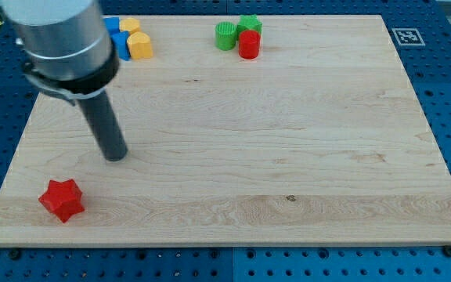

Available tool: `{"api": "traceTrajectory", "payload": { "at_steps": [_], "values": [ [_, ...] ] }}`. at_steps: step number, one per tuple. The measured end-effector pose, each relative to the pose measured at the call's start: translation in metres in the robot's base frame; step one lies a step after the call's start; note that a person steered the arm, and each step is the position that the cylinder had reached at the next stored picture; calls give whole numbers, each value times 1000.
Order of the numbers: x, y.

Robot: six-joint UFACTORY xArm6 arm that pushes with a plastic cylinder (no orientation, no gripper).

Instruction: Move the arm to the left of the red star

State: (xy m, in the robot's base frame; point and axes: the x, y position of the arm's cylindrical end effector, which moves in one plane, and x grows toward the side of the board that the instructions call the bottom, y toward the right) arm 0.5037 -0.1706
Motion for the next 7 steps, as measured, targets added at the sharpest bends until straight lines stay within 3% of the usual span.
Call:
{"api": "traceTrajectory", "payload": {
  "at_steps": [3,7],
  "values": [
    [0,-63],
    [63,-98]
  ]
}}
